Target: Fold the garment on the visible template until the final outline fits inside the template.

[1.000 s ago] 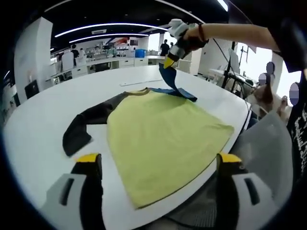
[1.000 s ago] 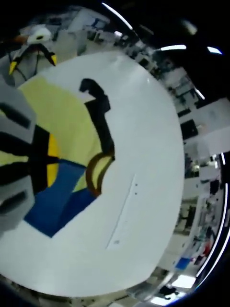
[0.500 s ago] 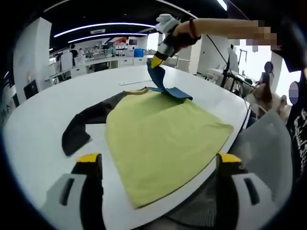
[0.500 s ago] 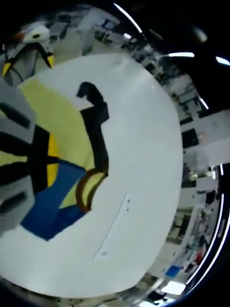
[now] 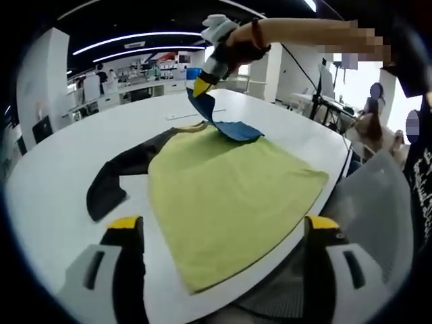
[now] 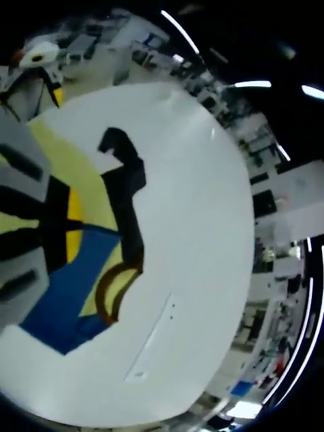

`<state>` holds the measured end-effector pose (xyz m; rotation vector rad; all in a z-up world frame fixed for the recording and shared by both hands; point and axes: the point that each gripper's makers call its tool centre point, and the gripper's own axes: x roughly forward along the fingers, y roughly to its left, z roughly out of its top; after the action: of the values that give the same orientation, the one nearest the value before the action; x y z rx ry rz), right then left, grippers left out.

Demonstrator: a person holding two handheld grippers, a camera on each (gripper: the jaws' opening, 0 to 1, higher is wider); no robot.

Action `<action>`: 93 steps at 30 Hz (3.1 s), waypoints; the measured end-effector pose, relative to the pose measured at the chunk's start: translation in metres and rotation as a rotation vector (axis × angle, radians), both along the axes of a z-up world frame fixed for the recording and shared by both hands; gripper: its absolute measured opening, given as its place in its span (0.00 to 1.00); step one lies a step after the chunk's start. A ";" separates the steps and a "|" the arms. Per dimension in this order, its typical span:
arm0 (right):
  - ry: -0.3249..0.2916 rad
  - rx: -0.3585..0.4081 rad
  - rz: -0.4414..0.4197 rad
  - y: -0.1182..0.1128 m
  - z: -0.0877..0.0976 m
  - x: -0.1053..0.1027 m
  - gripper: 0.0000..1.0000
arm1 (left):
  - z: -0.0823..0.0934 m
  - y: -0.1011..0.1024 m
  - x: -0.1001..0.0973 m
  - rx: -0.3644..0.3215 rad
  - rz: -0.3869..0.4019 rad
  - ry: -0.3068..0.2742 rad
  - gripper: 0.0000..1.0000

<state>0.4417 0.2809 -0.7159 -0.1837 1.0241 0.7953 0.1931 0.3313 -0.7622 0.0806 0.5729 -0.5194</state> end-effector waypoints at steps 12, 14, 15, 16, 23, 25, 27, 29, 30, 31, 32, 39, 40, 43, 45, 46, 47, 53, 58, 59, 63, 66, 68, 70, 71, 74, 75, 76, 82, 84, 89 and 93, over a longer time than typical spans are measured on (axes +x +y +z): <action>0.007 0.012 0.066 0.026 -0.016 -0.013 0.00 | -0.003 0.006 0.001 0.014 0.011 0.003 0.96; 0.006 0.012 0.074 0.028 -0.020 -0.014 0.00 | -0.004 0.008 0.001 0.012 0.014 0.002 0.96; 0.008 0.009 0.077 0.029 -0.022 -0.014 0.00 | -0.004 0.008 0.001 0.011 0.015 0.003 0.96; 0.014 0.007 0.073 0.029 -0.025 -0.015 0.00 | -0.004 0.008 0.001 0.012 0.015 0.003 0.96; 0.018 0.002 0.089 0.035 -0.035 -0.023 0.00 | -0.007 0.012 0.000 0.015 0.021 0.007 0.96; 0.025 0.015 0.089 0.039 -0.036 -0.024 0.00 | -0.008 0.012 0.000 0.014 0.019 0.011 0.96; 0.033 0.023 0.094 0.041 -0.038 -0.028 0.00 | -0.008 0.012 0.000 0.012 0.018 0.012 0.96; 0.036 0.024 0.096 0.043 -0.039 -0.029 0.00 | -0.008 0.012 0.000 0.010 0.021 0.011 0.96; 0.036 0.025 0.095 0.044 -0.040 -0.028 0.00 | -0.008 0.013 0.000 0.009 0.024 0.012 0.96; 0.039 0.025 0.093 0.044 -0.041 -0.028 0.00 | -0.008 0.013 0.000 0.008 0.026 0.013 0.96; 0.043 0.025 0.091 0.045 -0.043 -0.027 0.00 | -0.007 0.013 0.000 0.007 0.027 0.013 0.96; 0.059 0.018 0.097 0.052 -0.058 -0.029 0.00 | -0.008 0.013 -0.001 0.015 0.029 0.019 0.96; 0.061 0.019 0.099 0.054 -0.060 -0.029 0.00 | -0.008 0.013 -0.001 0.014 0.029 0.019 0.96; 0.069 0.017 0.115 0.058 -0.064 -0.032 0.00 | -0.009 0.014 -0.001 0.015 0.034 0.022 0.96; 0.067 0.027 0.124 0.061 -0.064 -0.033 0.01 | -0.008 0.014 -0.001 0.015 0.037 0.022 0.96; 0.066 0.029 0.126 0.062 -0.063 -0.034 0.05 | -0.008 0.014 -0.001 0.015 0.038 0.023 0.96; 0.065 0.029 0.127 0.063 -0.062 -0.034 0.09 | -0.009 0.014 -0.001 0.015 0.039 0.025 0.96; 0.033 0.004 0.144 0.057 -0.059 -0.032 0.30 | -0.011 0.014 -0.001 0.024 0.033 0.032 0.98; 0.019 -0.011 0.125 0.043 -0.058 -0.025 0.51 | -0.010 0.016 0.000 0.029 0.039 0.027 0.98; 0.014 -0.018 0.121 0.040 -0.059 -0.023 0.55 | -0.009 0.016 0.001 0.029 0.041 0.022 0.98; -0.002 -0.035 0.105 0.023 -0.059 -0.018 0.73 | -0.009 0.016 0.001 0.021 0.040 0.023 0.98; -0.005 -0.033 0.097 0.014 -0.060 -0.016 0.85 | -0.009 0.015 0.001 0.030 0.035 0.020 0.98; -0.017 -0.052 0.075 -0.003 -0.062 -0.012 0.88 | -0.010 0.015 0.001 0.028 0.034 0.019 0.99; -0.018 -0.059 0.045 -0.016 -0.064 -0.008 0.90 | -0.010 0.016 0.001 0.029 0.040 0.017 0.99; -0.014 -0.060 0.025 -0.024 -0.065 -0.007 0.91 | -0.009 0.016 0.002 0.030 0.043 0.013 0.98; -0.031 -0.064 0.000 -0.042 -0.066 -0.005 0.96 | -0.008 0.017 0.003 0.034 0.046 0.001 0.98; -0.036 -0.071 -0.015 -0.051 -0.066 -0.005 0.97 | -0.008 0.017 0.003 0.034 0.045 0.001 0.98; -0.041 -0.074 -0.022 -0.058 -0.066 -0.006 0.98 | -0.008 0.016 0.002 0.035 0.045 0.001 0.98; -0.064 -0.110 -0.074 -0.099 -0.067 -0.003 0.99 | -0.006 0.010 0.001 0.042 0.044 0.000 0.99; -0.054 -0.109 -0.090 -0.111 -0.068 -0.009 0.99 | -0.005 0.010 0.001 0.037 0.047 0.000 0.98; -0.052 -0.113 -0.134 -0.132 -0.070 -0.004 0.99 | -0.003 0.011 0.001 0.031 0.060 -0.005 0.98; -0.034 -0.106 -0.174 -0.150 -0.075 -0.005 0.96 | -0.004 0.012 -0.001 0.027 0.059 -0.007 0.98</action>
<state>0.4364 0.1313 -0.7905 -0.1952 1.0355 0.5791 0.1924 0.3437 -0.7658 0.0913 0.5743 -0.4543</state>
